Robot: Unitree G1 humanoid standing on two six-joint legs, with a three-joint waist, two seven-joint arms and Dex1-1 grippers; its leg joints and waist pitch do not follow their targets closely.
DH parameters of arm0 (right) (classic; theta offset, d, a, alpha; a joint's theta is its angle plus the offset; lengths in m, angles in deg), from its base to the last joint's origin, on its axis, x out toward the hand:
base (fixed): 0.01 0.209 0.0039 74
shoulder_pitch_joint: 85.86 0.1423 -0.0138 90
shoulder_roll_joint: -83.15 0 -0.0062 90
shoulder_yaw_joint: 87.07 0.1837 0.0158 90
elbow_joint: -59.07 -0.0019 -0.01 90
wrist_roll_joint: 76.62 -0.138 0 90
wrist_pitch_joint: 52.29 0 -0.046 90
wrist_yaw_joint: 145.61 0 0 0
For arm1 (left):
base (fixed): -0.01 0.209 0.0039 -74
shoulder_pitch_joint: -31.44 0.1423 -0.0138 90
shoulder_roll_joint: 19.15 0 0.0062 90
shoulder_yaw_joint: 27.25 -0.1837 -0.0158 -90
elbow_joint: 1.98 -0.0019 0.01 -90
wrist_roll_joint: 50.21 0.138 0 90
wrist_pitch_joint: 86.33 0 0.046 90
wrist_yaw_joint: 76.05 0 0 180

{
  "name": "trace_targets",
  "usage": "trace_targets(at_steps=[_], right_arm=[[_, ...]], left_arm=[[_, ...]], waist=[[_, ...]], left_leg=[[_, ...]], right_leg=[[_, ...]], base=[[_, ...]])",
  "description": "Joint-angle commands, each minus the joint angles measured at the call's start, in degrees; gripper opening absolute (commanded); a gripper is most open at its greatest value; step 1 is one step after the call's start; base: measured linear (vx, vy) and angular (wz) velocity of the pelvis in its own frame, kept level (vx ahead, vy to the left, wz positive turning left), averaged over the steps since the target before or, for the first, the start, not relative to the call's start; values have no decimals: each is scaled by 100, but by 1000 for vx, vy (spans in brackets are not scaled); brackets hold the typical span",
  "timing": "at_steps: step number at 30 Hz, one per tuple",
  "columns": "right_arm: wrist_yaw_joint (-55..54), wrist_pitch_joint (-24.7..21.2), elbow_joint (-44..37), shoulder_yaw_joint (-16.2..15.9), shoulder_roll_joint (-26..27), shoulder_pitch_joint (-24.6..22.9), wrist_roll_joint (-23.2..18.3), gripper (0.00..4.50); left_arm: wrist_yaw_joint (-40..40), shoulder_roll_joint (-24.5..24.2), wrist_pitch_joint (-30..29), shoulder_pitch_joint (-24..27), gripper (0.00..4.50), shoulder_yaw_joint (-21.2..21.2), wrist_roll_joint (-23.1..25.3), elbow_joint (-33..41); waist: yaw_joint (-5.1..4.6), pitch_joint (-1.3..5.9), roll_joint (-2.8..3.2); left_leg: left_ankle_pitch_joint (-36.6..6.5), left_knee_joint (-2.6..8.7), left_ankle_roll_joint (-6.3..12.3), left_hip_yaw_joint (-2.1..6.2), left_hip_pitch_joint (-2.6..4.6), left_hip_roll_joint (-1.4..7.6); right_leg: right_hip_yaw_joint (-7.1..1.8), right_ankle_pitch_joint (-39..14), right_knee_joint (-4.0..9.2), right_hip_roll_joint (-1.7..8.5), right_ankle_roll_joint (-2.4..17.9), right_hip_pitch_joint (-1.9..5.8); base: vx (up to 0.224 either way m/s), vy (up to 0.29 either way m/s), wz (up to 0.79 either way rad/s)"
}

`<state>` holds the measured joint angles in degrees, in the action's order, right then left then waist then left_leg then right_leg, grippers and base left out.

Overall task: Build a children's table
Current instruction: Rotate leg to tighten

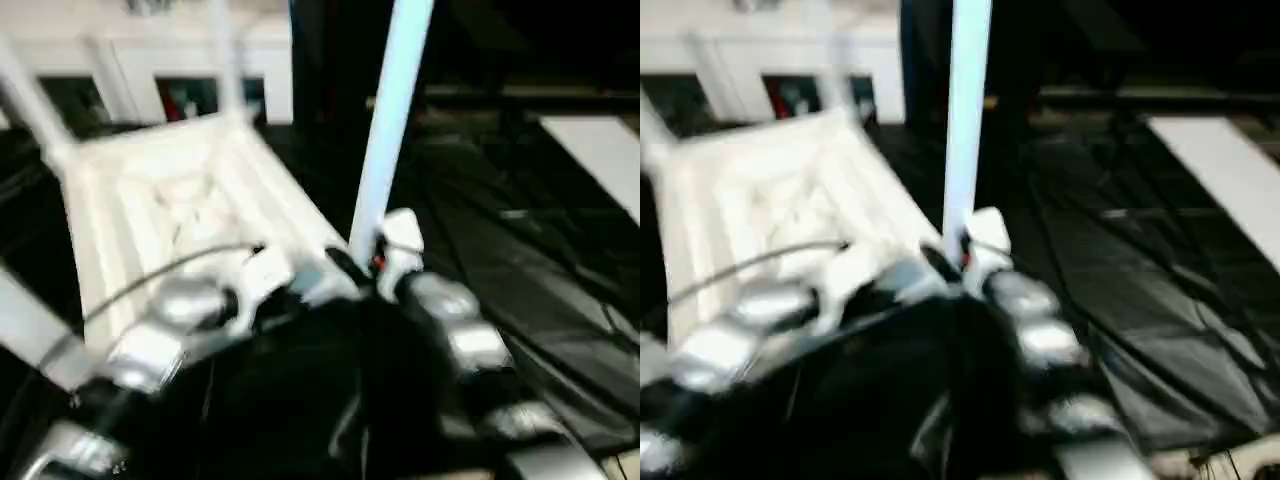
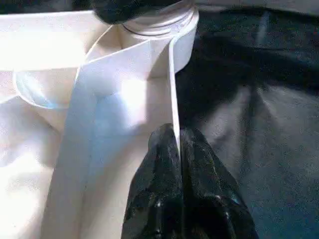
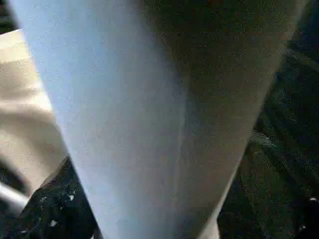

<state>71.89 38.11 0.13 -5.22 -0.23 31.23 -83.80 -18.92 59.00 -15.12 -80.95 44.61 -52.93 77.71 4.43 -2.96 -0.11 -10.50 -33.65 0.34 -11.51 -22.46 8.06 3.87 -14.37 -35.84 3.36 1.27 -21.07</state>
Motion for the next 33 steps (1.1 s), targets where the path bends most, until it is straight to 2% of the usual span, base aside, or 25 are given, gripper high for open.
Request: trace_targets(at_steps=[1,4,7,9,11,15,20,24,28,30,33], right_arm=[[387,-95,-383,-17,-300,-147,-50,395],[692,-227,-715,-55,-522,-335,-167,395],[799,-379,-984,-70,-626,-475,-224,395],[837,-429,-1081,-74,-641,-527,-230,395],[858,-470,-1149,-75,-628,-556,-239,395],[873,-555,-1272,-116,-645,-603,-265,395],[885,-630,-1377,-137,-642,-665,-254,395],[886,-642,-1413,-158,-634,-698,-223,395],[914,-652,-1408,-143,-672,-697,-219,395],[1041,-634,-1426,-139,-773,-716,-230,395],[1280,-593,-1421,-145,-941,-744,-248,395]], left_arm=[[438,-49,-176,153,55,-300,-76,170],[415,-62,-128,173,78,-266,-123,253],[339,64,-74,136,78,-272,-156,184],[320,154,-52,107,78,-297,-138,124],[213,275,-19,51,78,-303,-65,15],[181,316,31,13,78,-333,4,-113],[41,414,137,-20,78,-283,81,-319],[39,430,139,-16,78,-354,150,-402],[140,353,71,-13,42,-484,259,-447],[192,315,34,-13,35,-516,289,-454],[299,248,22,-8,1,-573,334,-459]], waist=[[-31,329,41],[-12,309,26],[-5,305,9],[11,316,23],[15,325,12],[23,345,13],[28,342,0],[22,330,3],[30,331,1],[25,344,2],[32,346,-10]], left_leg=[[-589,395,439,293,182,653],[-763,406,334,288,187,657],[-845,406,248,282,190,644],[-805,390,237,282,188,638],[-713,382,252,285,180,635],[-551,355,353,288,180,632],[-574,349,388,291,172,631],[-751,360,285,293,187,636],[-730,355,266,292,185,628],[-632,344,296,293,184,627],[-544,331,374,289,172,620]], right_leg=[[-378,676,332,647,1323,162],[-396,359,368,660,1314,172],[-403,90,397,661,1329,170],[-409,111,394,674,1330,176],[-403,224,383,668,1332,182],[-390,542,346,669,1365,189],[-388,483,357,674,1338,198],[-391,162,380,670,1342,188],[-398,120,382,673,1321,191],[-391,304,360,668,1335,199],[-388,464,343,670,1354,210]], base=[[0,0,0],[0,0,0],[0,0,0],[0,0,0],[0,0,0],[0,0,0],[0,0,0],[0,0,0],[0,0,0],[0,0,0],[0,0,0]])
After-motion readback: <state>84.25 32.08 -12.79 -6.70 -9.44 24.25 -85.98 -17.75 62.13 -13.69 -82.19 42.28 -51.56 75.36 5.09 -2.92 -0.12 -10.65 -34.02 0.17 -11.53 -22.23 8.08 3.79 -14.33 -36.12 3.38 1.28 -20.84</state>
